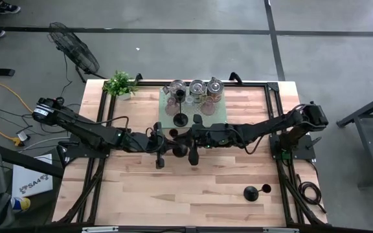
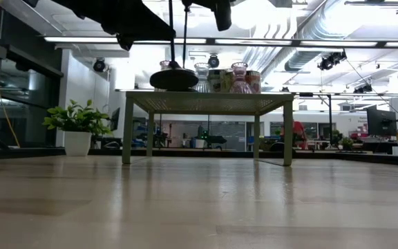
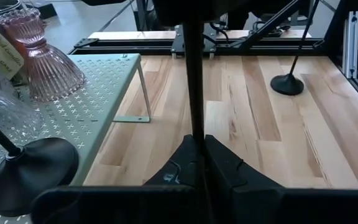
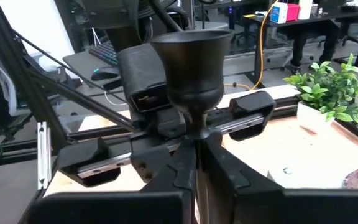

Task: Pick & Place candle stick holders
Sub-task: Put the top black candle holder on the shelf aligned with the other black candle holder

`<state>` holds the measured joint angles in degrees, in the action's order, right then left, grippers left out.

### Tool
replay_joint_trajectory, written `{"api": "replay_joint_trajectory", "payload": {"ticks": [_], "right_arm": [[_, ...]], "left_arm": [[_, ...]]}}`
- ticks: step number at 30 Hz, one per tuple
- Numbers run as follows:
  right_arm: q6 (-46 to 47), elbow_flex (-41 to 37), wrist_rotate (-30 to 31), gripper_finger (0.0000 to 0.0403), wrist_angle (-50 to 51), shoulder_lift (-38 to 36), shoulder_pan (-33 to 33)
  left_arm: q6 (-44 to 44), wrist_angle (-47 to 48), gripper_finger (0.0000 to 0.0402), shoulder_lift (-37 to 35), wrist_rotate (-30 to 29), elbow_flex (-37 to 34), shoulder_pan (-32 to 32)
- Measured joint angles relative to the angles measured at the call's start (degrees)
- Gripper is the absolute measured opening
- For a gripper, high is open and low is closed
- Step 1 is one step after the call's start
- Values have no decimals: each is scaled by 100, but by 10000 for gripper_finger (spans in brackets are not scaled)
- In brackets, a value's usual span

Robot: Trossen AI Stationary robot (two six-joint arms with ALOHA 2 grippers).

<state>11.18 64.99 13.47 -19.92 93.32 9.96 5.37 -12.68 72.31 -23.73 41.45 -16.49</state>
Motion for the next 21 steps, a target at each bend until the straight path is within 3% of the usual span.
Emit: {"api": "replay_joint_trajectory", "payload": {"ticks": [13,21], "right_arm": [[139,0,14,5,5,0,-5],[441,0,653,4,430,-79,66]], "left_arm": [[-63,-7,50,0,-15,0,-2],[241,616,106,-303,-66,0,-2]]}}
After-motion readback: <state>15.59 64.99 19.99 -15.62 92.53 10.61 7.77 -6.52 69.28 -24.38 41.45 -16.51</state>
